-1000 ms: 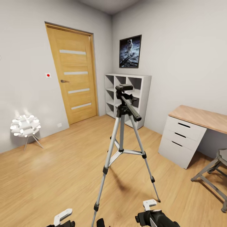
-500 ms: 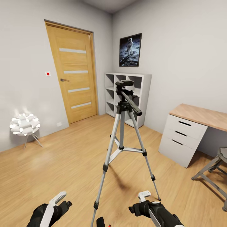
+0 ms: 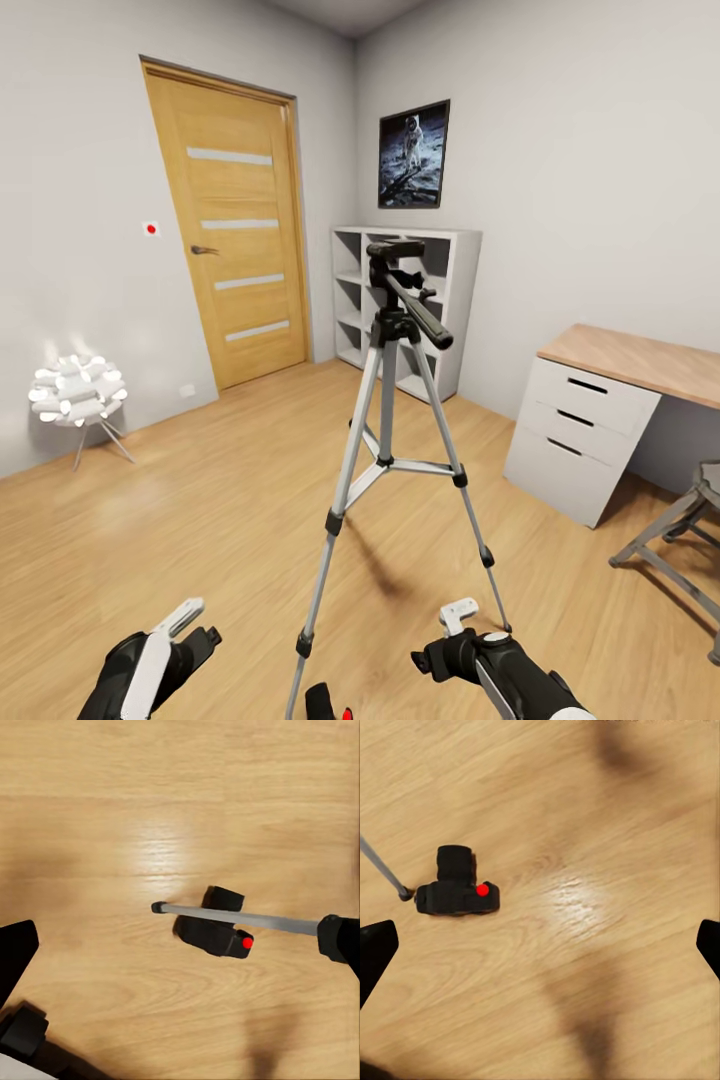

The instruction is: Attach the digital camera to the camera tripod in the bedroom.

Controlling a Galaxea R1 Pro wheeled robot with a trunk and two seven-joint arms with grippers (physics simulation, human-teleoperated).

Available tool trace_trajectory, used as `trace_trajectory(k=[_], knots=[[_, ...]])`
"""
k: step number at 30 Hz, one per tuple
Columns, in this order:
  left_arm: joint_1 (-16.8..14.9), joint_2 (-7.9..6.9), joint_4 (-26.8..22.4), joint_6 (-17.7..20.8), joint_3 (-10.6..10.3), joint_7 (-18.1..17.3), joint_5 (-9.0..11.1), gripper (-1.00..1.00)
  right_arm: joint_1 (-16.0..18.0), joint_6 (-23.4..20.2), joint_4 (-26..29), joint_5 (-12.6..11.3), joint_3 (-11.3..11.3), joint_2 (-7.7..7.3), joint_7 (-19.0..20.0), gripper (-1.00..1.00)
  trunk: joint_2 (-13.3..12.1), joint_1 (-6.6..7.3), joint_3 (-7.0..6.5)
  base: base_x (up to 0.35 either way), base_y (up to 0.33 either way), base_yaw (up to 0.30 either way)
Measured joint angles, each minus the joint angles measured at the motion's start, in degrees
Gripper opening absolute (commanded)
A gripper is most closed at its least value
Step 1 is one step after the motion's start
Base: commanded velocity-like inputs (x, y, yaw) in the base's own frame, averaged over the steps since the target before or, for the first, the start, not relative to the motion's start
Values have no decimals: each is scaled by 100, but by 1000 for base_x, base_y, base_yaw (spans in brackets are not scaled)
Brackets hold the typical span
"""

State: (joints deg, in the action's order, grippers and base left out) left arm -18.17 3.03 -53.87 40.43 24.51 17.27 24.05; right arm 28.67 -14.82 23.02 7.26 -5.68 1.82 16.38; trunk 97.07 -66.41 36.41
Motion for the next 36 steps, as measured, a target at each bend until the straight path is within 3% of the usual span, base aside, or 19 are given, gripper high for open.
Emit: trace_trajectory(k=[3, 6, 7, 14, 15, 17, 20, 25, 30, 31, 36], knots=[[-108, 12, 22, 2, -42, 23, 193, 100, 24, -16, 2, 44, 6, 13, 2, 100, 120, -66, 54, 0, 0, 0], [-176, 30, 89, -5, -347, 17, 309, 100, 39, -36, 4, 88, 1, 28, 0, 100, 241, -132, 108, 0, 0, 0], [-176, 29, 90, -4, -351, 16, 305, 100, 40, -36, 4, 89, 1, 28, 0, 100, 281, -154, 126, 0, 0, 0], [9, -192, 264, -38, -1721, -32, 365, 100, 48, -57, -2, 98, 16, 43, -14, 100, 562, -308, 252, 0, 0, 0], [47, -257, 299, -60, -2025, -54, 376, 100, 49, -56, -3, 102, 18, 47, -16, 100, 602, -330, 270, 0, 0, 0], [69, -302, 326, -79, -2236, -69, 383, 100, 49, -58, -3, 105, 19, 50, -17, 100, 682, -374, 305, 0, 0, 0], [104, -362, 373, -110, -2465, -84, 379, 100, 50, -60, -4, 111, 20, 51, -18, 100, 802, -439, 359, 0, 0, 0], [129, -389, 494, -169, -2641, -97, 331, 100, 50, -63, -4, 126, 20, 54, -19, 100, 1003, -549, 449, 0, 0, 0], [140, -393, 564, -401, -2938, -102, 56, 100, 50, -64, -4, 127, 19, 44, -14, 100, 1204, -659, 539, 0, 0, 0], [160, -395, 579, -466, -3098, -77, -44, 100, 50, -64, -4, 128, 14, 40, -12, 100, 1244, -681, 557, 0, 0, 0], [192, -400, 585, -496, -3238, -55, -117, 100, 50, -64, -4, 131, 15, 38, -11, 100, 1444, -791, 647, 0, 0, 0]])
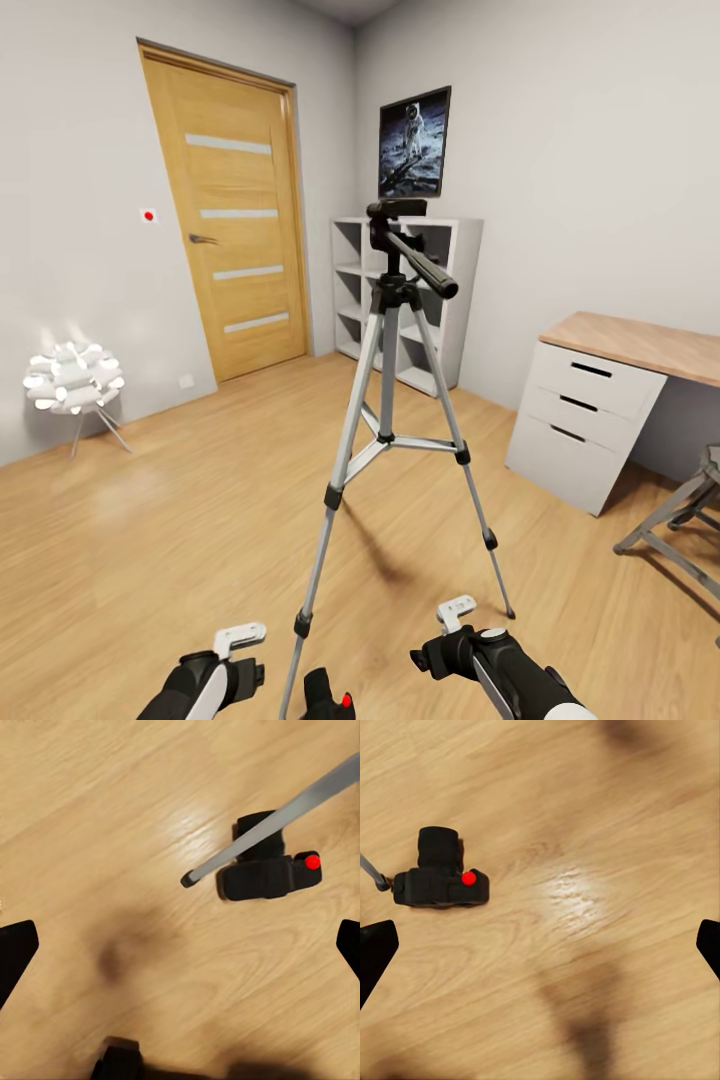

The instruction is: Attach the digital camera to the camera tripod in the bedroom.

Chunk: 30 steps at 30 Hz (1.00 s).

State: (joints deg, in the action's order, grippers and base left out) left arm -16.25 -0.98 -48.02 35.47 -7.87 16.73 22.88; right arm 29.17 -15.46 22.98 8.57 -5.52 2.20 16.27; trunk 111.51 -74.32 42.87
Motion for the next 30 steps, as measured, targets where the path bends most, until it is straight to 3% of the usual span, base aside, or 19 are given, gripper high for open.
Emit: trace_trajectory(k=[8, 24, 30], knots=[[25, 45, 2, 5, -466, 2, -255, 100, 0, 0, 0, 2, 3, -4, 0, 100, 321, -176, 144, 0, 0, 0], [28, 84, 2, 46, -656, -34, -303, 100, 0, 1, 2, -6, 6, -9, 0, 100, 963, -527, 431, 0, 0, 0], [27, 110, 2, 68, -943, -56, -299, 100, 0, 3, 14, -15, 10, -9, -9, 100, 1203, -659, 539, 0, 0, 0]])
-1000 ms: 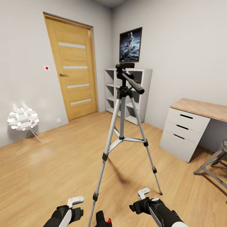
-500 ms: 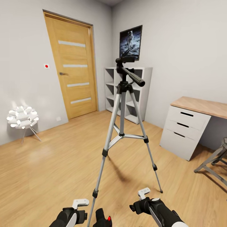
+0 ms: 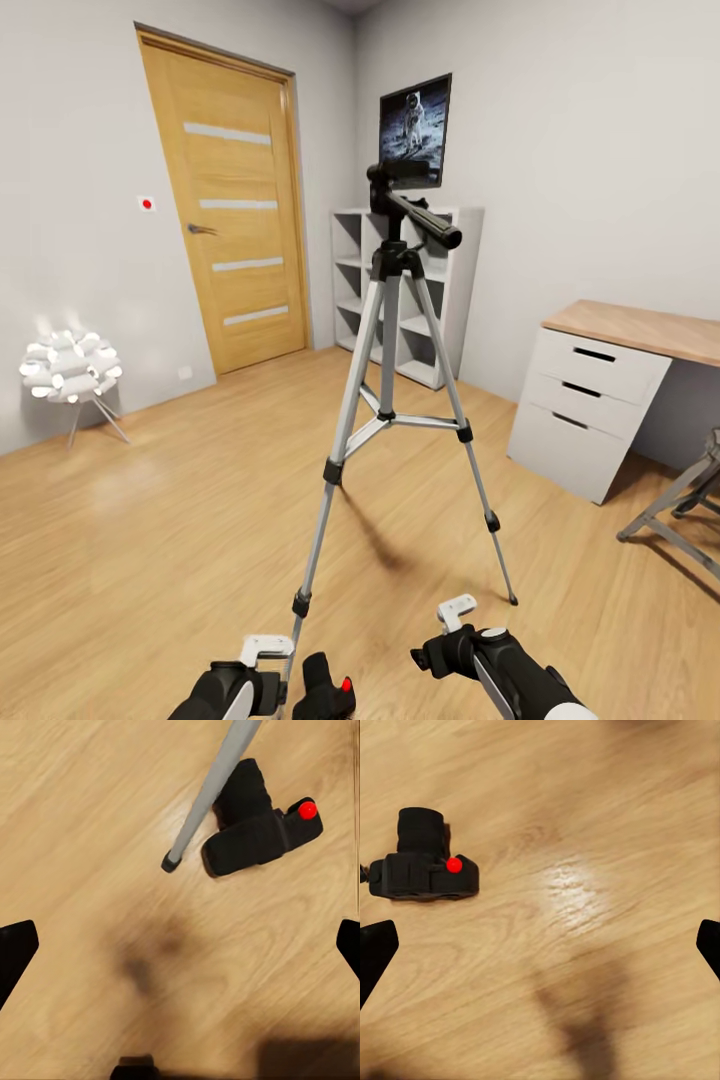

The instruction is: Attach the digital camera to the camera tripod in the bedroom.

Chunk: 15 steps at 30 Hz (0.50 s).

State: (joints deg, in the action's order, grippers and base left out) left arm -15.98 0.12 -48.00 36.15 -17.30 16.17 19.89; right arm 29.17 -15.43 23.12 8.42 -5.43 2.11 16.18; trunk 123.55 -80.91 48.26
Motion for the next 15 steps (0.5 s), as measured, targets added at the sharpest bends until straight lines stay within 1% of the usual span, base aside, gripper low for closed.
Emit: trace_trajectory(k=[3, 4, 6, 7, 8, 9, 10, 11, 15], knots=[[-25, 67, 0, 19, -174, -6, 5, 100, 0, -2, 42, -22, 8, 8, -4, 100, 120, -66, 54, 0, 0, -39], [-52, 124, 1, 77, -245, -5, 6, 100, 0, -4, 71, -36, 14, 16, -5, 100, 160, -88, 72, 0, 0, -120], [-95, 174, 1, 215, -299, -2, -5, 100, -1, -14, 94, -44, 20, 19, -6, 100, 241, -132, 108, 0, 0, -160], [-114, 193, 1, 290, -329, 0, -8, 100, 1, -31, 103, -49, 23, 17, -7, 100, 281, -154, 126, 0, 0, -205], [-142, 219, 1, 403, -405, 3, -7, 100, 5, -106, 117, -52, 26, 14, -8, 100, 321, -176, 143, 0, 0, -217], [-153, 228, 1, 447, -452, 4, -9, 100, 7, -166, 125, -55, 27, 11, -9, 100, 361, -198, 161, 0, 0, -217], [-153, 228, 1, 449, -453, 4, -12, 100, 7, -168, 125, -56, 27, 11, -9, 100, 401, -220, 179, 0, 0, -241], [-172, 244, 1, 539, -570, 6, -6, 100, 11, -340, 165, -58, 30, 4, -7, 100, 441, -242, 197, 0, 0, -241], [-186, 256, 2, 600, -639, 6, -10, 100, 9, -449, 257, -63, 27, -9, -4, 100, 602, -330, 269, 0, 0, -250]])
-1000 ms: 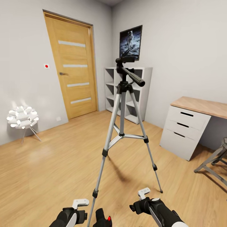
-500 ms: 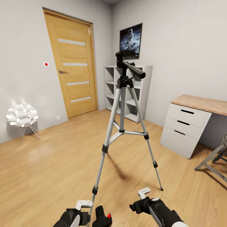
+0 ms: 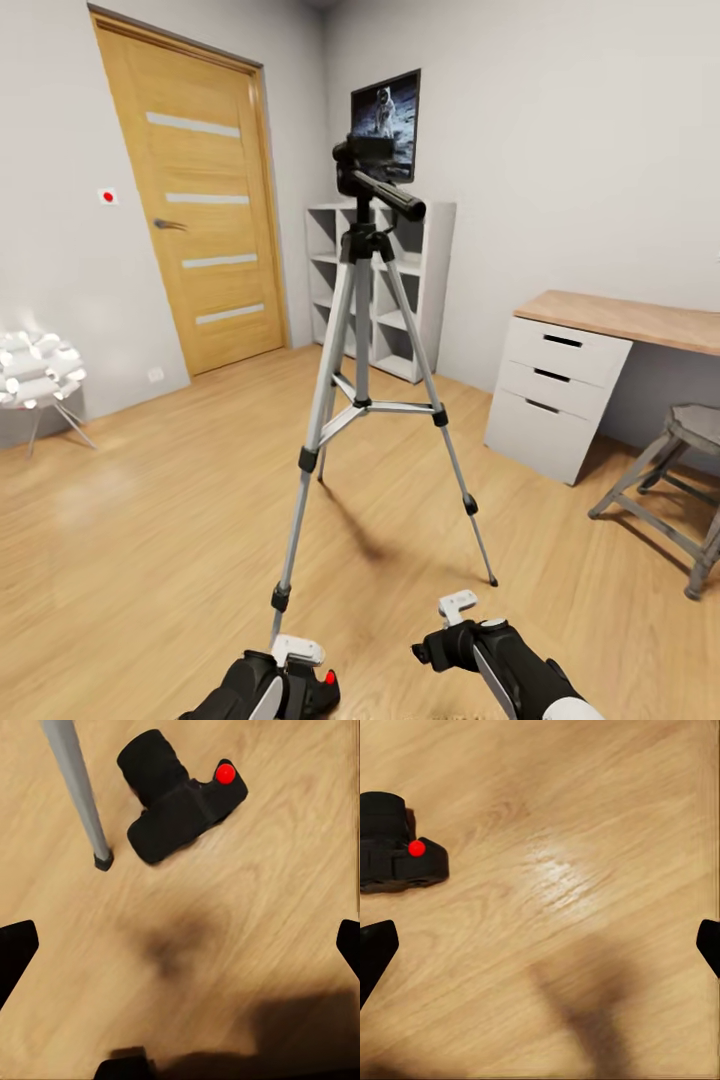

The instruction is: Attach the digital camera to the camera tripod in the bedroom.

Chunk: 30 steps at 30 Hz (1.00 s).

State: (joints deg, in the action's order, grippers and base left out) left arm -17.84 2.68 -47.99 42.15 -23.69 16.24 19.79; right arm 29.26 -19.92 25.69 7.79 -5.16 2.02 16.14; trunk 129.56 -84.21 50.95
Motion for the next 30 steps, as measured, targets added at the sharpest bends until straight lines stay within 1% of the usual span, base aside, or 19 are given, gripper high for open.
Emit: trace_trajectory(k=[1, 2, 6, 8, 9, 12, 13, 14, 15, 18, 19, 20, 21, 22, 23, 25, 27, 28, 30], knots=[[-3, 3, 0, 13, -14, 0, -2, 100, 0, -24, 38, -1, -1, -4, 7, 100, 40, -22, 18, 0, 0, -235], [-11, 8, 0, 58, -56, 1, -5, 100, -2, -112, 218, -2, 1, -17, 135, 100, 80, -44, 36, 0, 0, -231], [-14, 3, -5, 88, -75, 13, -10, 100, -3, -283, 367, 2, 0, -21, 323, 100, 241, -132, 108, 0, 0, -220], [-23, 13, -7, 98, -77, 16, -9, 100, -7, -450, 448, 3, 1, -18, 377, 100, 321, -176, 144, 0, 0, -191], [-72, 50, -6, 144, -78, 23, -8, 100, -9, -609, 621, 6, -1, -17, 413, 100, 361, -198, 161, 0, 0, -157], [-138, 79, -9, 281, -83, 25, -11, 100, -16, -663, 829, 7, 1, -25, 425, 100, 481, -264, 215, 0, 0, -91], [-194, 91, -10, 359, -85, 27, -10, 100, -56, -786, 1319, 4, 17, -50, 434, 100, 522, -285, 232, 0, 0, -18], [-209, 93, -11, 381, -85, 27, -11, 100, -72, -1097, 1706, 5, 5, -89, 437, 100, 562, -307, 251, 0, 0, -11], [-215, 94, -11, 389, -86, 29, -13, 100, -79, -1380, 1945, 2, -11, -111, 453, 100, 602, -329, 269, 0, 0, -9], [-218, 95, -11, 393, -86, 33, -15, 100, -84, -1637, 2141, -1, -22, -126, 528, 100, 722, -395, 323, 0, 0, -7], [-225, 95, -11, 396, -86, 37, -16, 100, -86, -1808, 2288, 6, -32, -134, 688, 100, 762, -417, 341, 0, 0, -5], [-226, 95, -11, 397, -86, 37, -16, 100, -86, -1813, 2293, 10, -32, -135, 694, 100, 802, -439, 359, 0, 0, -4], [-234, 93, -11, 398, -86, 39, -17, 100, -87, -1877, 2349, 17, -34, -138, 796, 100, 842, -461, 377, 0, 0, -2], [-275, 86, -10, 402, -86, 38, -27, 100, -88, -1973, 2433, 30, -44, -142, 1017, 100, 882, -483, 395, 0, 0, -2], [-276, 86, -10, 402, -86, 38, -25, 100, -88, -1975, 2436, 35, -44, -143, 1025, 100, 922, -505, 413, 0, 0, -2], [-367, 79, 18, 422, -86, 26, -78, 100, -89, -2059, 2561, 47, -47, -147, 1287, 100, 1003, -549, 449, 0, 0, -1], [-414, 74, 45, 446, -86, 20, -96, 100, -89, -2076, 2617, 55, -49, -148, 1349, 100, 1083, -593, 485, 0, 0, 0], [-472, 71, 89, 475, -85, 14, -111, 100, -90, -2089, 2673, 58, -48, -148, 1396, 100, 1123, -615, 502, 0, 0, 0], [-774, 91, 432, 554, -83, -54, -151, 100, -97, -2113, 2828, 60, -32, -153, 1507, 100, 1203, -659, 538, 0, 0, 0]])
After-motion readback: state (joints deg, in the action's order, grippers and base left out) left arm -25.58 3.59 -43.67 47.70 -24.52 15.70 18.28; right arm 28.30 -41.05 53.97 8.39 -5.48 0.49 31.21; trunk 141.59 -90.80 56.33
